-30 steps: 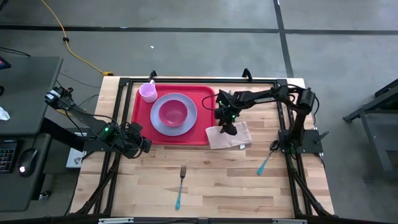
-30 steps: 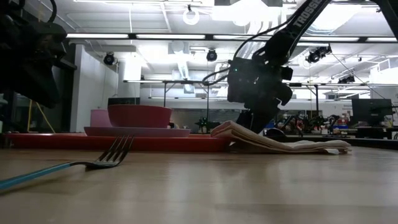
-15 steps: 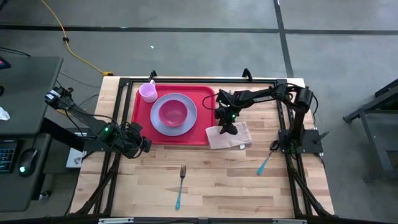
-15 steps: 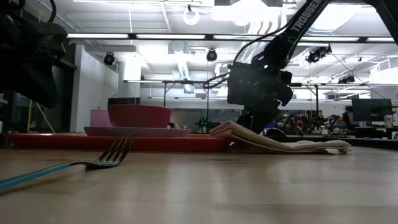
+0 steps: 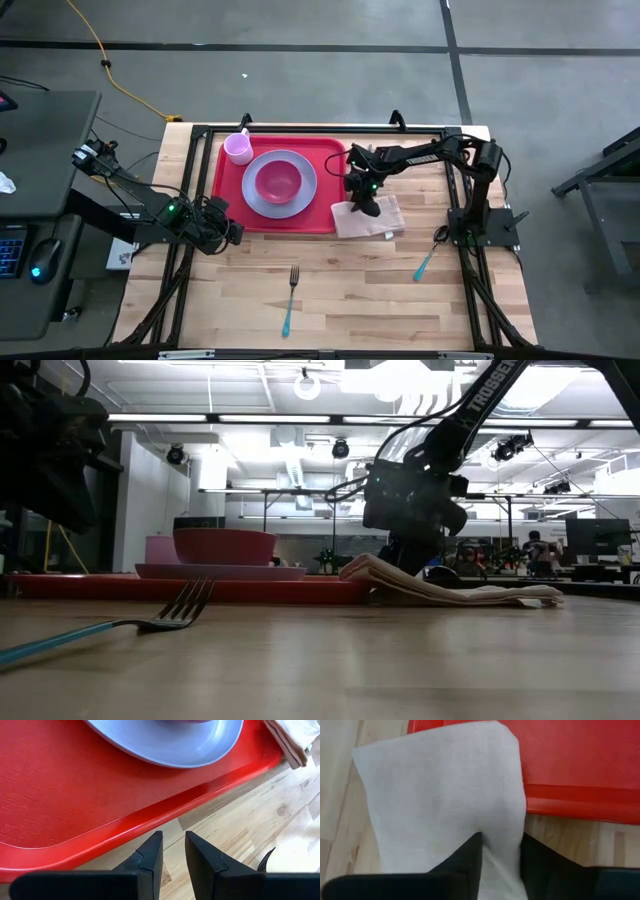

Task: Set up tray
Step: Put the brown napkin on the red tray to the right of the purple plate

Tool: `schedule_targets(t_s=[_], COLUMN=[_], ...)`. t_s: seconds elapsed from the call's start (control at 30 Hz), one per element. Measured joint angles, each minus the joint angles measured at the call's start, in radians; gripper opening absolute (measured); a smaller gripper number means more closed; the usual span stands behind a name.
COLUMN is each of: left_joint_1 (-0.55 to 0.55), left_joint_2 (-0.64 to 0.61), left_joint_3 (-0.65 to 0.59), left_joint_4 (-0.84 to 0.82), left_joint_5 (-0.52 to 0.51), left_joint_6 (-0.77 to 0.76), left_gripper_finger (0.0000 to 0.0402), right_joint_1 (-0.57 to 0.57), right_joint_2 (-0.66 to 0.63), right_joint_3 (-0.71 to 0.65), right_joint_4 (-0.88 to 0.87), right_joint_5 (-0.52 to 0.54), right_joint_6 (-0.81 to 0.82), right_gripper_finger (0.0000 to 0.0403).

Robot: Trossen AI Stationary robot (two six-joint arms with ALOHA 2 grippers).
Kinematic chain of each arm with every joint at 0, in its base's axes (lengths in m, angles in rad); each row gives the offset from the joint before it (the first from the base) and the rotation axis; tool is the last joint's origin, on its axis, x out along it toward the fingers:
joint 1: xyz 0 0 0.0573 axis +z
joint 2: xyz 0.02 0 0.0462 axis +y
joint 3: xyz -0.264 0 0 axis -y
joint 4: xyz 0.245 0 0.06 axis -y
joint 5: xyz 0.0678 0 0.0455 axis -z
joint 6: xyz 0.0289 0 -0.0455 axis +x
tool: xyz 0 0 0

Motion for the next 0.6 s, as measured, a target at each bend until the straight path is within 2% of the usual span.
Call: schedule_targets(t_s=[0.23,0.6], left_joint_1=[0.0,0.0], left_joint_2=[0.0,0.0], left_joint_3=[0.0,0.0], left_joint_4=[0.0,0.0], left_joint_5=[0.0,0.0], left_joint_6=[0.0,-0.008], left_gripper_finger=[0.0111,0.0111], right_joint_1=[0.0,0.0], right_joint_2=[0.0,0.0], right_joint_3=[-0.001,-0.001], right_joint_4=[-0.003,-0.001], right_joint_5=[0.044,0.04], right_joint_6=[-0.002,0.076], right_gripper_finger=[0.0008,0.0001])
